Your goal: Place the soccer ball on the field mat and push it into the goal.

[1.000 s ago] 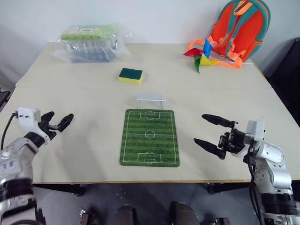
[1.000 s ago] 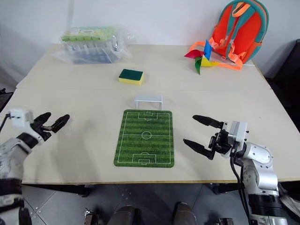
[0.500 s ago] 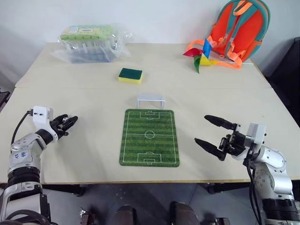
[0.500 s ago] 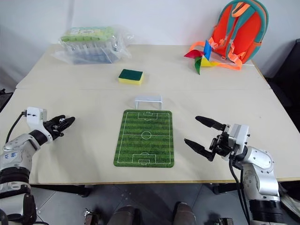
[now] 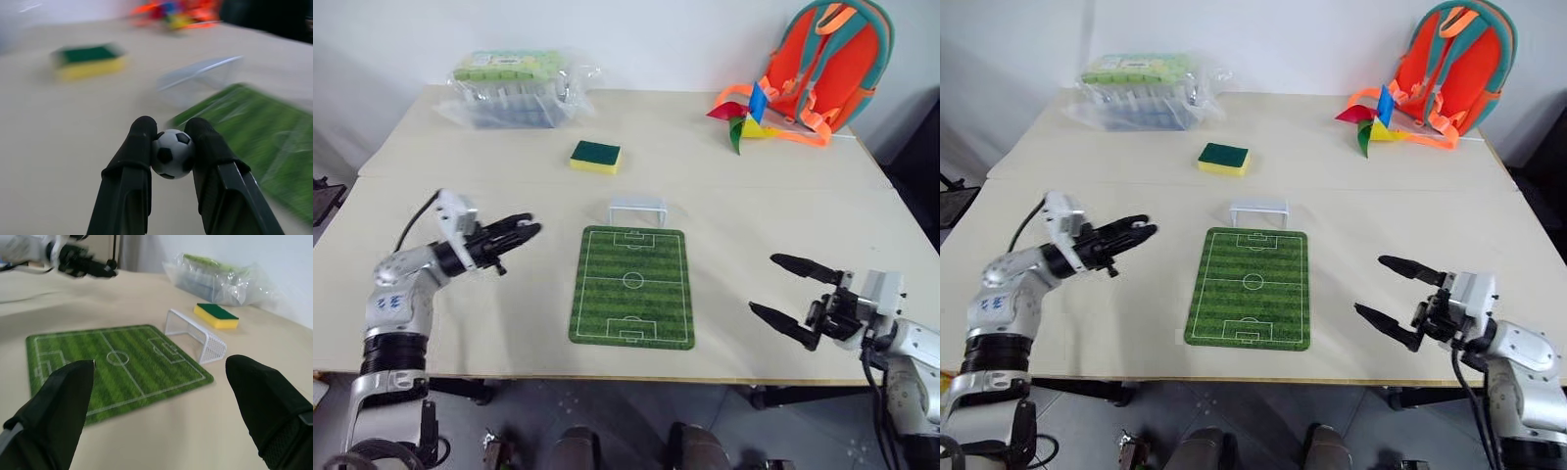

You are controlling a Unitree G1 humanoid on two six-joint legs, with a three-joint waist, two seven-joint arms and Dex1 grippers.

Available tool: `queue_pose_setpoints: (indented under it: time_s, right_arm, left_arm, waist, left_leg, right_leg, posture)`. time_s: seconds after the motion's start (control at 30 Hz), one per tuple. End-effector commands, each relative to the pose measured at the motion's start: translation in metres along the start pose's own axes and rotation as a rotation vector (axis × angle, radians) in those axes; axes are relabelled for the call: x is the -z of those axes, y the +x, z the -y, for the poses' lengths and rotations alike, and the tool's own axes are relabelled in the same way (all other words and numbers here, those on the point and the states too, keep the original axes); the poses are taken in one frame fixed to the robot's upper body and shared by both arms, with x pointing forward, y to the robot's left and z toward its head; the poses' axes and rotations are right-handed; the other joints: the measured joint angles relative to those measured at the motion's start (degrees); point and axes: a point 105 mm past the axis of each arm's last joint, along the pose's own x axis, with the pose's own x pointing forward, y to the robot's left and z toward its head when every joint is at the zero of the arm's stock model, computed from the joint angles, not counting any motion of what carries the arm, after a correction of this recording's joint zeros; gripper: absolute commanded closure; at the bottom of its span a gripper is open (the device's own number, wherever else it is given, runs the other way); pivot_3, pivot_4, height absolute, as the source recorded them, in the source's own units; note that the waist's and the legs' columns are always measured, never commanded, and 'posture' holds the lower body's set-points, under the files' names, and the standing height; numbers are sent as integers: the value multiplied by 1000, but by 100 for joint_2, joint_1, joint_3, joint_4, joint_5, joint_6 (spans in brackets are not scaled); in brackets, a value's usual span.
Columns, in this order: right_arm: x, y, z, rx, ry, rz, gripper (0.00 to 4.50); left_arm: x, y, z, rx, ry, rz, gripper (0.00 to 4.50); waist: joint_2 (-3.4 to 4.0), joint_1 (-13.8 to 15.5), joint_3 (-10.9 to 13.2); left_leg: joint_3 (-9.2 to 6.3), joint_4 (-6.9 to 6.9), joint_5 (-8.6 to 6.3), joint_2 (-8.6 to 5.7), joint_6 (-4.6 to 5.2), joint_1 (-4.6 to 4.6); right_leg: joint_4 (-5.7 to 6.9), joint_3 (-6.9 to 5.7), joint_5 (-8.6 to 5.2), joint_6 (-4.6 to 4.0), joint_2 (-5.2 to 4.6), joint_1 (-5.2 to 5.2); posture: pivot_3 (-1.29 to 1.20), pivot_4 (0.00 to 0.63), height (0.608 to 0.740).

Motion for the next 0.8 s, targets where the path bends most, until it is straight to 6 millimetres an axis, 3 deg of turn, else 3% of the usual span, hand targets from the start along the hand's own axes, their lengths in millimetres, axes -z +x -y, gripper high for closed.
queue_pose_setpoints:
  time_s: [0.03, 0.13, 0.23, 0.47, 0.8]
  right_arm:
    - [-9, -19, 4, -32, -67, -51, 0]
    - [-7, -34, 3, -64, -66, -103, 0]
    - [-6, -39, -1, -55, -65, -99, 0]
    - [-1, -39, -14, -38, -42, -90, 0]
    - [-2, -32, -31, -60, 29, -83, 0]
  left_arm:
    - [6, 40, 41, 250, 15, -101, 3627]
    - [24, 64, 87, 466, 58, -194, 3627]
    - [40, 69, 110, 518, 84, -232, 3627]
    - [58, 67, 135, 508, 151, -251, 3627]
    - [65, 72, 139, 459, 185, -238, 3627]
  waist:
    - [0, -6, 0]
    - [0, -16, 0]
    - [1, -54, 1]
    - [2, 11, 1]
    - [3, 14, 1]
  left_leg:
    - [2, 0, 0, 0, 1, 0]
    - [5, 0, -1, 0, 3, 1]
    - [6, -4, -1, 3, 3, 2]
    - [5, 1, -1, 4, 4, 2]
    - [3, 3, -1, 2, 4, 3]
  right_leg:
    - [-1, 1, 0, 0, 0, 0]
    - [-4, 5, 1, 2, 1, 1]
    - [-8, 5, 1, 2, 4, -1]
    - [-8, 8, 1, 2, 2, 3]
    - [-9, 7, 2, 3, 0, 6]
  posture:
    - [0, 150, 740]
    - [0, 150, 740]
    - [0, 150, 740]
    - [0, 150, 740]
    - [0, 150, 740]
